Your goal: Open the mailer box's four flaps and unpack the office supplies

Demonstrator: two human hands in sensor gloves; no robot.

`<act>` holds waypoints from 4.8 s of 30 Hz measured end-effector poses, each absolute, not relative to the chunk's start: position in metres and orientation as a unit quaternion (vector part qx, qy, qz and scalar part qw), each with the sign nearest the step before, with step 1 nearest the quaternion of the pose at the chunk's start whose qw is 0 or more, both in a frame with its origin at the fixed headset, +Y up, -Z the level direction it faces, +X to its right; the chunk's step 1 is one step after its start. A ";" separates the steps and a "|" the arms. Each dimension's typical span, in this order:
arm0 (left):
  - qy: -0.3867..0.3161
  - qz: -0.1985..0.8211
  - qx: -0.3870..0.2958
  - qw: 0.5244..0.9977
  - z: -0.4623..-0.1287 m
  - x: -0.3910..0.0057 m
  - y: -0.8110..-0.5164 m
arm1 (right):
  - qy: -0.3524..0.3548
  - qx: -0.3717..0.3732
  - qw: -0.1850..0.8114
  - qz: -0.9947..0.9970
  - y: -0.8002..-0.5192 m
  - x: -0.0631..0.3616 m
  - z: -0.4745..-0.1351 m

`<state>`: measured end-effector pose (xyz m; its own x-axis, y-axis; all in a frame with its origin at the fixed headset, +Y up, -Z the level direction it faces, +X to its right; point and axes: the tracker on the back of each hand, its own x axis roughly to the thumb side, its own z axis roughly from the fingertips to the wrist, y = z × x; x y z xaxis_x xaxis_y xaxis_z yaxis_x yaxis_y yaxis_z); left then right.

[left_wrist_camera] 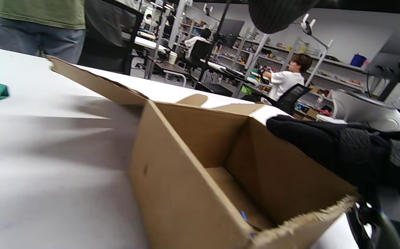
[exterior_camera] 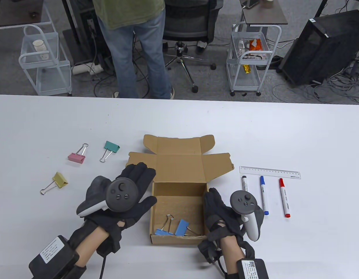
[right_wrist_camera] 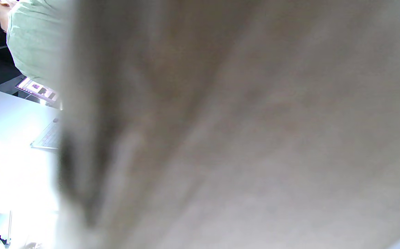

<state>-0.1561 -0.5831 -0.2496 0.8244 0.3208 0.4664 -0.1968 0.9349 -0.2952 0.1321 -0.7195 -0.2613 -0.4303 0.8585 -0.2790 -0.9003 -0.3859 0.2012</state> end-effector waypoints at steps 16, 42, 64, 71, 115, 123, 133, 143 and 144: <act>-0.309 0.091 -0.192 0.927 -0.251 -0.074 -0.612 | 0.163 -0.064 0.529 0.830 -0.720 0.132 -0.262; -0.260 0.033 -0.409 0.874 -0.279 -0.033 -0.686 | 0.164 -0.062 0.529 0.830 -0.720 0.132 -0.262; -0.227 0.029 -0.480 0.847 -0.281 -0.040 -0.699 | 0.164 -0.061 0.529 0.831 -0.720 0.132 -0.262; -0.223 0.032 -0.475 0.851 -0.282 -0.040 -0.699 | 0.164 -0.061 0.528 0.831 -0.720 0.132 -0.263; -0.257 0.209 -0.248 0.910 -0.280 -0.137 -0.569 | 0.162 -0.064 0.527 0.832 -0.720 0.133 -0.262; -0.172 0.239 -0.219 0.930 -0.284 -0.228 -0.555 | 0.162 -0.064 0.527 0.832 -0.721 0.133 -0.262; -0.025 0.270 -0.241 0.932 -0.288 -0.346 -0.594 | 0.162 -0.064 0.527 0.832 -0.721 0.133 -0.262; 0.087 0.253 -0.291 0.918 -0.285 -0.413 -0.652 | 0.162 -0.064 0.527 0.832 -0.721 0.133 -0.262; 0.096 0.253 -0.296 0.916 -0.284 -0.417 -0.656 | 0.162 -0.064 0.527 0.832 -0.721 0.133 -0.262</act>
